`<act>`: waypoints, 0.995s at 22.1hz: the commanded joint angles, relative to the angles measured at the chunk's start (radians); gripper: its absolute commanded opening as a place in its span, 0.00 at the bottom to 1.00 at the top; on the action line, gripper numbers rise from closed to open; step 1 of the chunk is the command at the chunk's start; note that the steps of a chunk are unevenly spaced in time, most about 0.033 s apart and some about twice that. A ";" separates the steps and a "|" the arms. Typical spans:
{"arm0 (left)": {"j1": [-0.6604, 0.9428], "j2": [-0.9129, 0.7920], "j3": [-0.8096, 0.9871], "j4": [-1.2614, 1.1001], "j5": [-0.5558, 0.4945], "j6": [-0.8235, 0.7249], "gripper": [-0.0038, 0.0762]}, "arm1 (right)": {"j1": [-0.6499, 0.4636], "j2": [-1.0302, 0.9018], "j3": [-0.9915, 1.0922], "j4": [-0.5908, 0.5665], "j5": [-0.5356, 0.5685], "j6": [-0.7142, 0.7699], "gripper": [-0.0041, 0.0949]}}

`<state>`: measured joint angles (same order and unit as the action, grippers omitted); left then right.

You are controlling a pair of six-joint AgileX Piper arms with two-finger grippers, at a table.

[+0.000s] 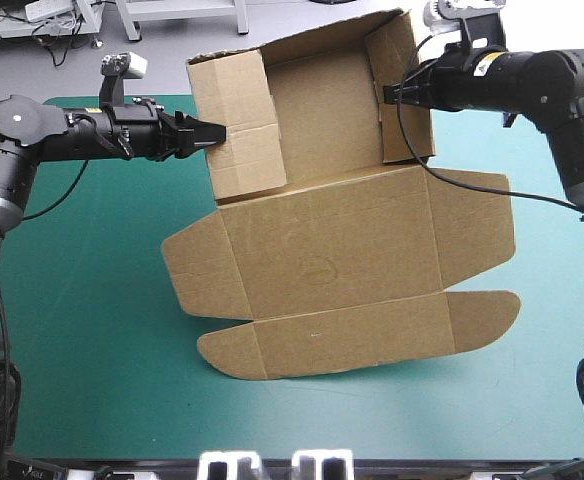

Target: Fold the box

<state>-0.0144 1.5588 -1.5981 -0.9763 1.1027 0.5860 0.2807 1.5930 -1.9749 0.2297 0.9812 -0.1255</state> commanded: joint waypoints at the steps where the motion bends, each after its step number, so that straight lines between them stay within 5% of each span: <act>1: -0.008 -0.041 -0.035 0.006 -0.097 -0.056 0.53 | 0.051 -0.042 -0.029 0.039 -0.060 0.048 0.04; 5: -0.008 -0.041 -0.035 0.057 -0.145 -0.110 0.42 | 0.104 -0.042 -0.029 0.024 -0.064 0.109 0.04; 7: -0.008 -0.041 -0.035 0.053 -0.152 -0.110 0.24 | 0.111 -0.042 -0.029 0.026 -0.062 0.134 0.04; 8: -0.008 -0.041 -0.035 0.049 -0.147 -0.110 0.07 | 0.116 -0.042 -0.029 0.018 -0.054 0.144 0.04; 9: -0.010 -0.043 -0.037 0.049 -0.141 -0.104 0.04 | 0.118 -0.042 -0.029 0.014 -0.049 0.144 0.03; 12: -0.069 -0.046 -0.092 0.128 -0.115 -0.147 0.04 | 0.118 -0.042 -0.029 -0.038 0.012 0.182 0.04; 17: -0.262 -0.042 -0.222 0.615 -0.093 -0.443 0.04 | 0.118 -0.040 -0.029 -0.097 0.110 0.220 0.04; 22: -0.363 -0.025 -0.246 0.768 -0.060 -0.570 0.04 | 0.118 -0.020 -0.029 -0.136 0.211 0.230 0.03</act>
<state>-0.3215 1.5627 -1.8042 -0.2002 1.0782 0.0551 0.3845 1.5935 -1.9749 0.0420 1.1923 0.1181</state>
